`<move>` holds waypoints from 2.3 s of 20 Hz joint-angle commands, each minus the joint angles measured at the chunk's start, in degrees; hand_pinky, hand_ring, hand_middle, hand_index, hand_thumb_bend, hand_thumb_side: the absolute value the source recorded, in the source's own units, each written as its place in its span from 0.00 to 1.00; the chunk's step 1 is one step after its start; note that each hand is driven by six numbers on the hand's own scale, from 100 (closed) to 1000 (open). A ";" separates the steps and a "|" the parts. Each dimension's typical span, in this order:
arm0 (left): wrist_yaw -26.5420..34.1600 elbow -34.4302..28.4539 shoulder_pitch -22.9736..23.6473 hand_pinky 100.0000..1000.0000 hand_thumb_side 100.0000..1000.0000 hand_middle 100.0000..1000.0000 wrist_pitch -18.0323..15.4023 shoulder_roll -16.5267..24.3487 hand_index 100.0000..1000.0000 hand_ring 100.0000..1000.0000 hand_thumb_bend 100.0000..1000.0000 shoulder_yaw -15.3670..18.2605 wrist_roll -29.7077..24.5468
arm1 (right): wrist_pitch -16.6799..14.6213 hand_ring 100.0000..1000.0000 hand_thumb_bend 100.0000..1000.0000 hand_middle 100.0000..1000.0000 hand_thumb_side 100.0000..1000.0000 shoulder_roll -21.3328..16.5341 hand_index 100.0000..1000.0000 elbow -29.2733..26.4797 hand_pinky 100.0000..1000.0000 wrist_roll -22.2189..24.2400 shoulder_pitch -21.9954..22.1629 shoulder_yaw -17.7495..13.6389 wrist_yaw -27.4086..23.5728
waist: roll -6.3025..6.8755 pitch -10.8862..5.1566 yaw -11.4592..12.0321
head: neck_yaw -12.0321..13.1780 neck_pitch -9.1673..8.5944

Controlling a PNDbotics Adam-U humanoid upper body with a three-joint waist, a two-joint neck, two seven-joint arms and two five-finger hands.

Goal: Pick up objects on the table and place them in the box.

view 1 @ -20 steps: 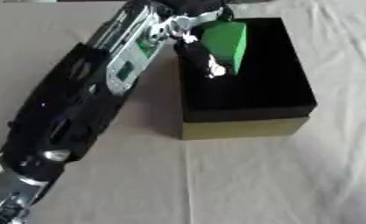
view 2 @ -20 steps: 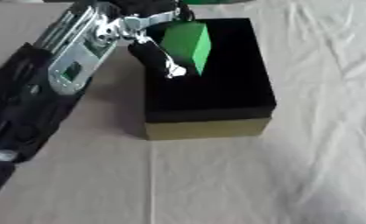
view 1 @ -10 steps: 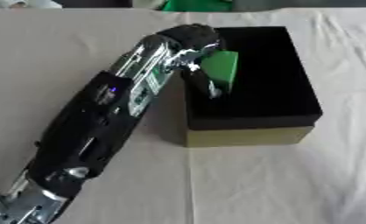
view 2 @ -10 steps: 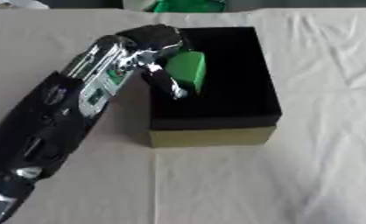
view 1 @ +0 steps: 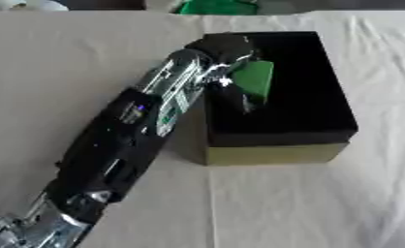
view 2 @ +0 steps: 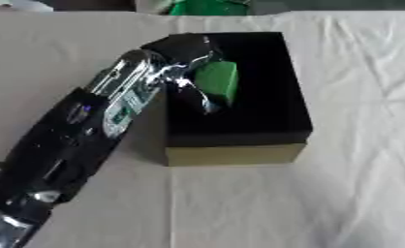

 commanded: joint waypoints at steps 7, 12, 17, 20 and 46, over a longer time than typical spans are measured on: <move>-5.01 0.71 -0.40 0.72 0.50 0.79 -0.91 0.10 0.84 0.79 0.79 0.37 -2.73 | 0.02 0.77 0.00 0.78 1.00 -0.68 0.80 -1.15 0.86 0.21 -0.22 -0.20 -0.47 | -0.15 -1.02 -0.12 | -0.41 -0.67; -7.17 0.06 -0.24 0.73 0.54 0.81 -0.96 -0.07 0.86 0.80 0.95 0.53 -4.02 | 0.08 0.77 0.00 0.78 1.00 -0.61 0.80 -1.15 0.86 0.42 -0.28 -0.01 -0.61 | -0.27 -1.10 -0.06 | -0.59 -0.64; -6.05 -1.26 -0.11 0.71 0.53 0.80 -0.45 0.04 0.85 0.79 0.92 0.70 -2.83 | 0.27 0.77 0.00 0.78 1.00 -0.61 0.80 -1.15 0.86 0.60 -0.21 0.11 -0.68 | -0.28 -1.19 0.11 | -0.82 -0.57; -4.88 -2.92 -0.04 0.69 0.55 0.78 -0.01 0.25 0.84 0.77 0.86 0.59 -1.56 | 0.34 0.77 0.00 0.78 1.00 -0.62 0.80 -1.15 0.86 0.63 -0.16 0.12 -0.67 | -0.27 -1.24 0.22 | -1.00 -0.51; 23.60 -29.40 1.84 0.60 0.63 0.71 7.36 11.35 0.80 0.65 0.80 6.61 6.38 | 0.27 0.77 0.00 0.78 1.00 -1.44 0.80 -1.15 0.86 -0.33 1.30 -0.77 0.13 | 0.12 -2.13 2.01 | -6.43 2.82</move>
